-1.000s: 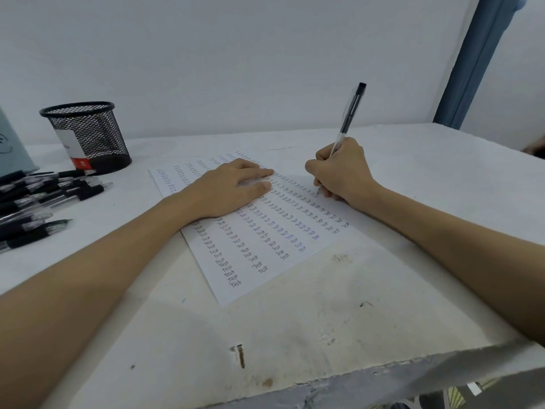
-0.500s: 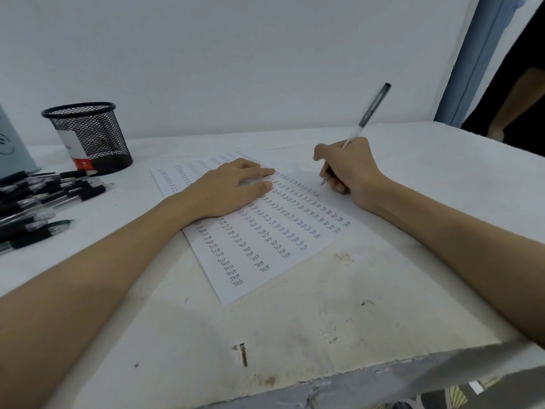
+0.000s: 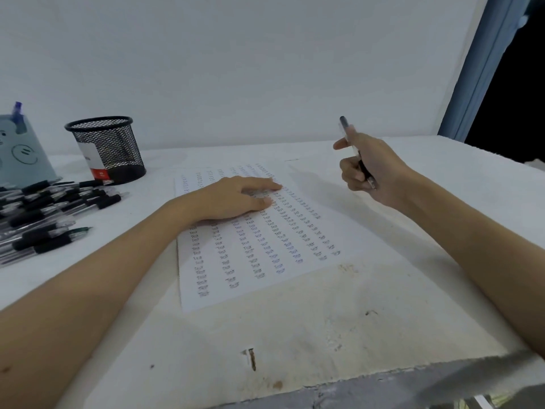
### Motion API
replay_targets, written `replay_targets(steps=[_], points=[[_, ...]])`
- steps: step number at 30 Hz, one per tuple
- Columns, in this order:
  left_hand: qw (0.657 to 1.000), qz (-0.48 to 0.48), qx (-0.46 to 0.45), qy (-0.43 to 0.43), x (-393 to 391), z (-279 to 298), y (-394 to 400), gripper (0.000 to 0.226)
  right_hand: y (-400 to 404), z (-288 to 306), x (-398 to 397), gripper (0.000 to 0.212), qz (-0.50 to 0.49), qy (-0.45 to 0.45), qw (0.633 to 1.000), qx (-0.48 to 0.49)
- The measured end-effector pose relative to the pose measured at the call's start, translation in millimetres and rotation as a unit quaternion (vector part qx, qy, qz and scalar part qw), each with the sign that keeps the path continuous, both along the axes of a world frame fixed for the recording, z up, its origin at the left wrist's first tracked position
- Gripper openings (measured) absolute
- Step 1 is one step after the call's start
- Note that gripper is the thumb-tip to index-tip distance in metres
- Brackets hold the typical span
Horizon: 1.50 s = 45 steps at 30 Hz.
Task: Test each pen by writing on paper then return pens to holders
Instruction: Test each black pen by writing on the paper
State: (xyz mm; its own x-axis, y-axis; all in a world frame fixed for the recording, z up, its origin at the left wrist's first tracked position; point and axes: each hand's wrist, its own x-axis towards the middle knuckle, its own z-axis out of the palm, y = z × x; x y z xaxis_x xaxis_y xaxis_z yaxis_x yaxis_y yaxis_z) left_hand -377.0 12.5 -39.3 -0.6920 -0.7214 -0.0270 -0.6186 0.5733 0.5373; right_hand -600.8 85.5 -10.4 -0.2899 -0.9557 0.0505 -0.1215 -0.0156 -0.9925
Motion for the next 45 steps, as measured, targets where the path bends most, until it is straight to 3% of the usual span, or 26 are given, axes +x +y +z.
replay_targets(steps=[6, 12, 14, 16, 19, 26, 30, 35, 38, 42, 45], points=[[0.999, -0.021, 0.037, 0.008, 2.5, -0.6, -7.6, 0.035, -3.5, -5.8, -0.1, 0.017, -0.007, 0.05, 0.998, -0.022], [0.999, -0.024, 0.026, 0.003, 2.3, -2.4, -8.8, 0.034, -7.7, -12.2, -8.0, 0.032, -0.032, 0.201, 0.979, -0.016], [0.999, -0.024, 0.029, 0.0, 1.6, -0.7, -7.4, 0.034, -11.9, -13.2, -17.8, 0.024, -0.079, 0.319, 0.944, -0.006], [0.999, -0.023, 0.028, -0.009, 1.6, 1.5, -5.1, 0.034, -13.7, -16.1, -28.4, 0.021, -0.115, 0.461, 0.879, 0.026], [0.999, -0.024, 0.021, -0.029, 1.8, 4.2, -3.3, 0.036, -13.4, -22.8, -39.3, 0.029, -0.123, 0.547, 0.825, 0.07], [0.999, 0.024, -0.035, -0.019, 13.9, 13.4, 15.6, 0.045, -11.8, -22.6, -36.2, 0.04, -0.13, 0.544, 0.827, 0.058], [0.996, 0.043, -0.083, 0.011, 57.9, 17.6, 46.8, 0.038, -5.9, -3.0, -8.4, 0.03, -0.135, 0.516, 0.843, -0.067], [0.988, 0.071, -0.134, 0.037, 146.7, 7.1, 102.8, 0.04, -2.7, 23.0, 81.5, 0.017, 0.025, 0.487, 0.859, -0.157], [0.977, 0.14, -0.15, 0.054, 200.5, -0.2, 126.8, 0.037, -5.2, 24.7, 160.8, 0.015, 0.146, 0.451, 0.861, -0.185], [0.95, 0.235, -0.182, 0.093, 254.9, -6.9, 141.3, 0.012, -4.6, 8.5, 255.1, 0.018, 0.252, 0.462, 0.818, -0.229], [0.931, 0.284, -0.204, 0.1, 286.0, -12.8, 149.4, 0.014, -5.2, -10.5, 303.4, 0.019, 0.288, 0.496, 0.778, -0.258]])
